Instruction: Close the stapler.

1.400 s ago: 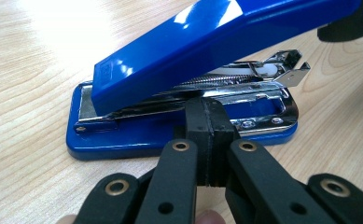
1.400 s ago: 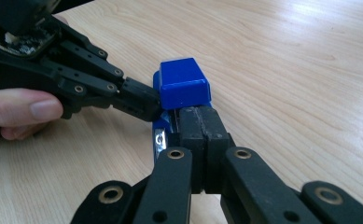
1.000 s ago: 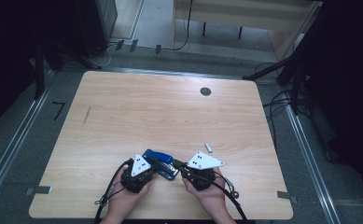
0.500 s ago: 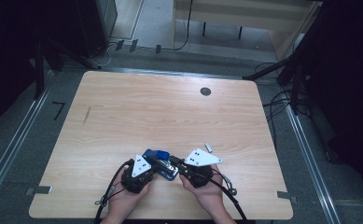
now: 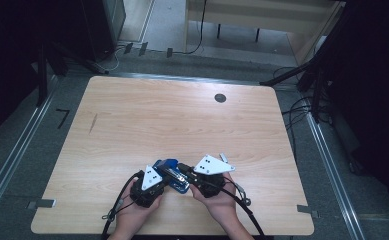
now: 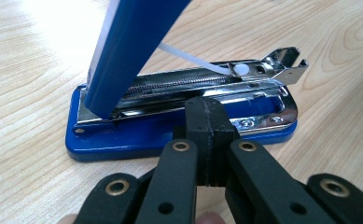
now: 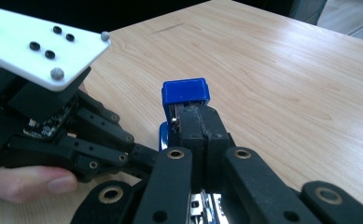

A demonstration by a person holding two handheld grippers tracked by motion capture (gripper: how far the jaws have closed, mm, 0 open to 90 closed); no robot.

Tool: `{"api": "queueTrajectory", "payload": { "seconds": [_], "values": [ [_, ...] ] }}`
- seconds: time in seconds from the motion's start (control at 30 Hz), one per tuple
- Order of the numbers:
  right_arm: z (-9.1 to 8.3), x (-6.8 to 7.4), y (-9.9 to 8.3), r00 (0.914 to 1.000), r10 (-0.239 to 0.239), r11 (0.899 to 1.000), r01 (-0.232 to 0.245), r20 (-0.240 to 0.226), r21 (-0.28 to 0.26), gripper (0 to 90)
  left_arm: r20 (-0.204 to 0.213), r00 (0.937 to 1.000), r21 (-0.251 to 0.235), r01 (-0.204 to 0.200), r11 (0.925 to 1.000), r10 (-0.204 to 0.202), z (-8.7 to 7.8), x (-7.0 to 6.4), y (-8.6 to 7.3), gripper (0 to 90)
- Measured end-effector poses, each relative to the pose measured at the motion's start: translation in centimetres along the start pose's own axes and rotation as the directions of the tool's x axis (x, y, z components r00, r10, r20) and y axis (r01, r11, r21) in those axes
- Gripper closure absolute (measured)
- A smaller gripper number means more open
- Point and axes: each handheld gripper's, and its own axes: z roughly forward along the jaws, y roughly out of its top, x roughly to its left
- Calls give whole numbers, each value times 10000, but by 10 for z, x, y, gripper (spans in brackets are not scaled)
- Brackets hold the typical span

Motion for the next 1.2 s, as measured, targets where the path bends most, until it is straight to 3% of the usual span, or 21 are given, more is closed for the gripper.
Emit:
{"api": "queueTrajectory", "payload": {
  "seconds": [1.2],
  "values": [
    [16, 5, 23, 9994, -341, 9994, 340, -103, -80, 900, -308, 9989, -49, -353, 9994, 352, 2, -5, 0, 900]
  ]
}}
